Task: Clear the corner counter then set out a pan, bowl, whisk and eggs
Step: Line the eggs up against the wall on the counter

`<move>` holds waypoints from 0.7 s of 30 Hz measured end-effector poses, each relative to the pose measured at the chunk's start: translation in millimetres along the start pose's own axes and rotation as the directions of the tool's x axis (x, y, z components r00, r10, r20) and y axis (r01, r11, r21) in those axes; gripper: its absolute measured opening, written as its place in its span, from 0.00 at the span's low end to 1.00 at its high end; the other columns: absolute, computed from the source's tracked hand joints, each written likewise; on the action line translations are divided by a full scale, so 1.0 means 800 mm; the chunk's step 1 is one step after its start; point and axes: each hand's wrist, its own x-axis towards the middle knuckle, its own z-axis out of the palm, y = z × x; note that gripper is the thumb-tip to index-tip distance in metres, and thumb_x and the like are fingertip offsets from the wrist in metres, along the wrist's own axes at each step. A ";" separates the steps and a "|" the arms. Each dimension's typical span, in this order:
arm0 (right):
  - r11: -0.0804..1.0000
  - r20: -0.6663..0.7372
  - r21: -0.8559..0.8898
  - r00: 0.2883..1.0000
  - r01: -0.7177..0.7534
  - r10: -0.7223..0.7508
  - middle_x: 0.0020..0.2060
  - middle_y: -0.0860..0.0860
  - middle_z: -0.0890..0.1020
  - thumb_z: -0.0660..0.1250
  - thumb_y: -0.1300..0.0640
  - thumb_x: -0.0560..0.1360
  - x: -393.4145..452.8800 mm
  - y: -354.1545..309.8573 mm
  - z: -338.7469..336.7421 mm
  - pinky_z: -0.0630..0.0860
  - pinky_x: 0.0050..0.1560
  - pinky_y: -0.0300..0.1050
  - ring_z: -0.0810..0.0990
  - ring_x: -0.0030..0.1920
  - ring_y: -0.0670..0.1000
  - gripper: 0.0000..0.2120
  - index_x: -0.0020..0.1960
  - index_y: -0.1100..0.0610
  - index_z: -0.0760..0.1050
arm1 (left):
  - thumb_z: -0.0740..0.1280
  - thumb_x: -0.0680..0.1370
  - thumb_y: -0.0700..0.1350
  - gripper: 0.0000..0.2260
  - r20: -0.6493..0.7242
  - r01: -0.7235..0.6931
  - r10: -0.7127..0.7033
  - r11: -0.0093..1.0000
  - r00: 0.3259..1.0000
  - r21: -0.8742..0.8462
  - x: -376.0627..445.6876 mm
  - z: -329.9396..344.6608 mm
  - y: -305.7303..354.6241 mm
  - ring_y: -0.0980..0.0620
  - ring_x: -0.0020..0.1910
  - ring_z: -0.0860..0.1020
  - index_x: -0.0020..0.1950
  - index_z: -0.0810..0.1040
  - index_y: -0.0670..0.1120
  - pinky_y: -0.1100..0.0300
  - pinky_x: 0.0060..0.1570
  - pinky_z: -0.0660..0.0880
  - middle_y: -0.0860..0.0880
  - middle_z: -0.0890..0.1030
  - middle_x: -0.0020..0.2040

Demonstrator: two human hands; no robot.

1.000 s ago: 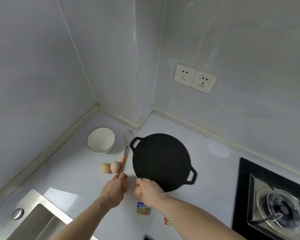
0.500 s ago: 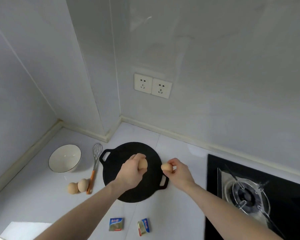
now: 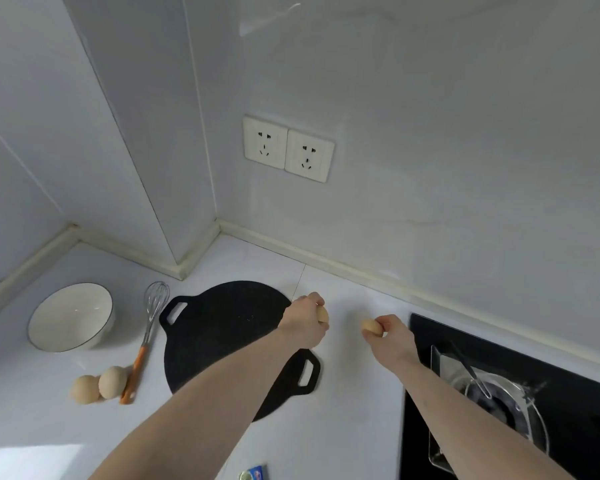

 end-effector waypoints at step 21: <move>0.926 -0.060 0.352 0.984 -0.136 0.168 0.45 0.48 0.84 0.74 0.47 0.72 0.127 0.018 0.052 0.74 0.42 0.41 0.84 0.47 0.53 0.10 0.49 0.49 0.79 | 0.67 0.78 0.42 0.25 -0.049 -0.095 0.094 0.995 0.994 -0.007 0.108 0.070 0.014 0.43 0.64 0.74 0.75 0.69 0.47 0.54 0.65 0.73 0.48 0.69 0.69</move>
